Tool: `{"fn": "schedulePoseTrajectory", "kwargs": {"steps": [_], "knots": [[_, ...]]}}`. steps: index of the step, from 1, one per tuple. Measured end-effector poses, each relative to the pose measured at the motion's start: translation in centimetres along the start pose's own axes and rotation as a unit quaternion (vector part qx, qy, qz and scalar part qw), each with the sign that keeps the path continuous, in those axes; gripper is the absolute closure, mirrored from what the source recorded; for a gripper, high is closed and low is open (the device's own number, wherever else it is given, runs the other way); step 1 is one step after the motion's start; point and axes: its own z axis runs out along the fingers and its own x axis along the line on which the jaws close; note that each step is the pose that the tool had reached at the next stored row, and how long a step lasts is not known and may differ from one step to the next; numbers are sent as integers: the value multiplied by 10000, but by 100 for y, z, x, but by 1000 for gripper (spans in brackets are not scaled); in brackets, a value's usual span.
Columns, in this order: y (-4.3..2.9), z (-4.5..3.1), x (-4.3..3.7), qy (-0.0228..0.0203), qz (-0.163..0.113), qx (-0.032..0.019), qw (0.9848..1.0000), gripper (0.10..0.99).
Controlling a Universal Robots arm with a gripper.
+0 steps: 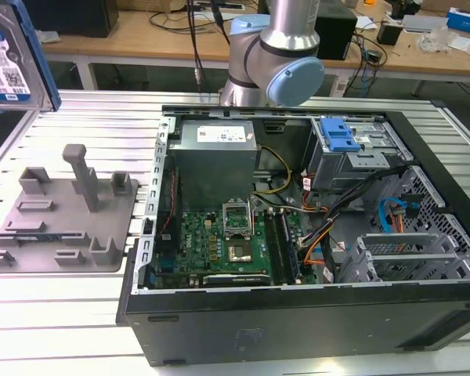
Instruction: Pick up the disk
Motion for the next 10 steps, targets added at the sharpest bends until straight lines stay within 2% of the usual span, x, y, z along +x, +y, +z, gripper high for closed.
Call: {"fn": "schedulePoseTrajectory", "kwargs": {"steps": [10], "knots": [[0, -1, 0, -1, 0, 0, 10000, 718]]}}
